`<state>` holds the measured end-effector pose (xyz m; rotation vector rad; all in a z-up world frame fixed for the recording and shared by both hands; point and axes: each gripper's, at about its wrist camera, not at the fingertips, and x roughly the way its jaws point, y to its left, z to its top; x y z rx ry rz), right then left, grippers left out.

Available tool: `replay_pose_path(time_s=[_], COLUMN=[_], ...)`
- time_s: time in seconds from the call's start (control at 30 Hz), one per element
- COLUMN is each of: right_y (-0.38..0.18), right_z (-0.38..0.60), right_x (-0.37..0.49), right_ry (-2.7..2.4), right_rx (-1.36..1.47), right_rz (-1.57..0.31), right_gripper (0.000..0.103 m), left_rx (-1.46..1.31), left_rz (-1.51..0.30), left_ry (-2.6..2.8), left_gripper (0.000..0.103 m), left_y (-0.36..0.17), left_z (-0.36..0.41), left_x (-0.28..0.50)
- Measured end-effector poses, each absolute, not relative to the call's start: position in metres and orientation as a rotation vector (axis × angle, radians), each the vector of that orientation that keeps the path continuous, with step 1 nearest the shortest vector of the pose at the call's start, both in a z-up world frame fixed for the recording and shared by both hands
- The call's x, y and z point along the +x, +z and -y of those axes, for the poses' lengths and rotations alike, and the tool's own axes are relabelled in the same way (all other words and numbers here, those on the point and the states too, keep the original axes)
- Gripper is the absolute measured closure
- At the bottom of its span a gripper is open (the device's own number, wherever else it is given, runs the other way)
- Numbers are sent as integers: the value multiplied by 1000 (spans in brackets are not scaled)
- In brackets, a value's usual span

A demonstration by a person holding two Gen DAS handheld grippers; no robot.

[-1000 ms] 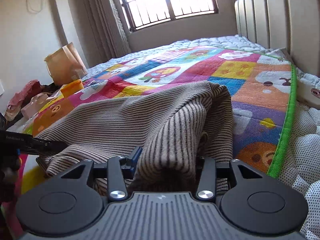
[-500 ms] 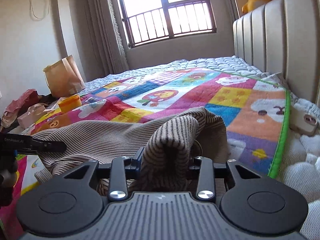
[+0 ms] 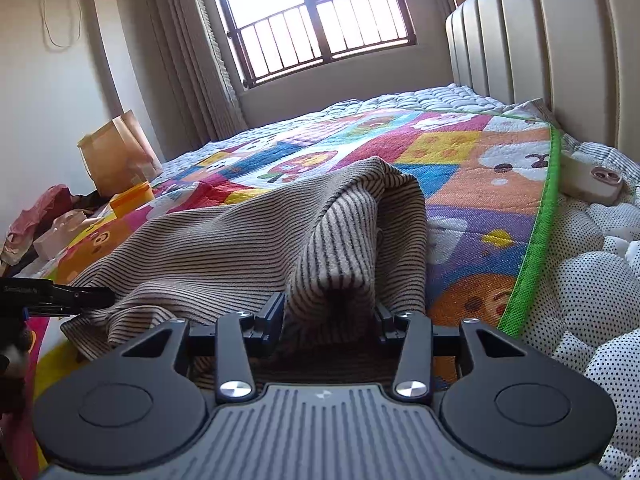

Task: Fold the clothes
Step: 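Open both grippers and lift them off the folded sweater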

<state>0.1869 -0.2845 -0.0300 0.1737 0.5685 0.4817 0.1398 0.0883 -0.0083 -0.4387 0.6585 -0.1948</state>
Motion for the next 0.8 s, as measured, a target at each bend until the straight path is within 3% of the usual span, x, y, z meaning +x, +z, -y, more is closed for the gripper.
replay_pose_path(time_s=[0.1,0.13,0.2,0.33,0.4,0.43,0.63,0.8], right_y=[-32,-32,-32,-32,-33,-34,-37,-37], right_z=[284,284,281,279,283,286,284,284], right_x=[186,186,184,183,184,184,177,177], right_ry=[505,513,518,507,539,564,579,575], right_rx=[180,182,164,171,220,247,245,261], right_rz=[-564,-563,-559,-565,-577,-584,-581,-579], right_gripper=[40,29,22,20,13,0,0,0], left_rx=[-503,-507,-511,-550,-552,-548,-452,-508], left_rz=[-619,-605,-594,-571,-556,-536,-320,-390], left_ry=[-187,-208,-268,-355,-337,-310,-177,-328], left_gripper=[41,36,19,14,14,14,9,4], left_y=[7,14,25,34,34,35,67,56], left_z=[-92,-90,-82,-66,-61,-61,-62,-55], left_x=[128,125,124,128,128,126,103,119])
